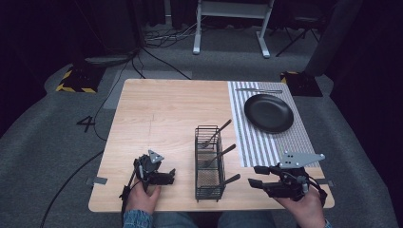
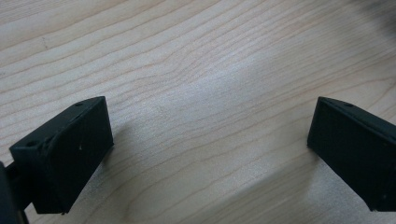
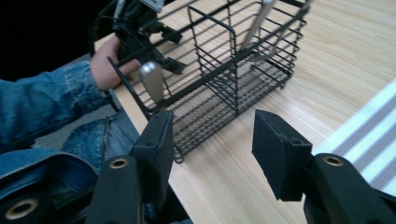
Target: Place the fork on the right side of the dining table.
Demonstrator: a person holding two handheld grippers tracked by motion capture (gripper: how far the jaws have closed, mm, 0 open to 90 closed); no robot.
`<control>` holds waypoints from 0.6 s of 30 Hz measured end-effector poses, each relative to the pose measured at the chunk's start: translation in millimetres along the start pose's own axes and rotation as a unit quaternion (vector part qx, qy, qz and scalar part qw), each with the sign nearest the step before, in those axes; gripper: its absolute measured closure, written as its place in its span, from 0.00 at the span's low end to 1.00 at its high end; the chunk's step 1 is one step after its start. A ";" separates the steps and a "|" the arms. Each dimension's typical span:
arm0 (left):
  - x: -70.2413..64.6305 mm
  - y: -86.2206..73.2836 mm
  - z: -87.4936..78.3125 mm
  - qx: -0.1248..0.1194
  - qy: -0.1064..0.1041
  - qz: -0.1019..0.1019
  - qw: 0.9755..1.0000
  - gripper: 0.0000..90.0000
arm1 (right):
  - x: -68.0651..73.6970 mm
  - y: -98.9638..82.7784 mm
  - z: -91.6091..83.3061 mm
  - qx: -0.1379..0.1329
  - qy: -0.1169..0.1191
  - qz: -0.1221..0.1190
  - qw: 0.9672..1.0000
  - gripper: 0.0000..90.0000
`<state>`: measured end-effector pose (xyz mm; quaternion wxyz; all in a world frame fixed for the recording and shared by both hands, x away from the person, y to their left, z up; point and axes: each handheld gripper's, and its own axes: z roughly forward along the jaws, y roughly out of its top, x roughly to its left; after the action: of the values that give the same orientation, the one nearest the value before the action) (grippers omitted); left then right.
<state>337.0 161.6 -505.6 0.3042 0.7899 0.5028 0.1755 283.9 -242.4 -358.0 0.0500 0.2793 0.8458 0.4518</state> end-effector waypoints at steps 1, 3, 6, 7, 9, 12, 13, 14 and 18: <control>0.0 0.0 0.0 0.000 0.000 0.000 1.000 0.00 | 1.2 1.6 0.2 -0.001 0.003 0.000 1.000 0.54; 0.1 0.0 -0.1 0.000 0.000 0.000 1.000 0.00 | 4.2 4.7 0.7 0.000 0.008 -0.003 1.000 0.55; 0.0 0.0 0.0 0.000 0.000 0.000 1.000 0.00 | 8.8 8.9 2.3 0.001 0.018 -0.009 1.000 0.55; 0.0 0.0 -0.1 0.001 -0.001 0.000 1.000 0.00 | 10.3 10.1 3.2 0.002 0.021 -0.010 1.000 0.55; -0.2 -0.1 0.1 0.000 -0.001 -0.002 1.000 0.00 | 13.0 12.6 5.3 0.003 0.030 -0.012 0.999 0.56; -0.1 0.0 0.1 0.000 -0.001 -0.001 1.000 0.00 | 15.6 15.8 9.1 0.006 0.037 -0.014 0.999 0.57; -0.1 0.0 0.1 0.000 -0.001 -0.001 1.000 0.00 | 16.1 17.6 11.9 0.007 0.043 -0.012 0.999 0.59; -0.1 0.0 0.1 0.000 -0.001 -0.001 1.000 0.00 | 16.1 18.4 13.3 0.009 0.047 -0.012 0.999 0.62; -0.1 0.0 0.0 0.000 -0.001 -0.001 1.000 0.00 | 16.3 20.5 18.7 0.020 0.050 -0.015 0.998 0.69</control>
<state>337.0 161.6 -505.6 0.3046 0.7896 0.5033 0.1743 285.3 -211.2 -350.0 0.0089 0.2440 0.8602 0.4477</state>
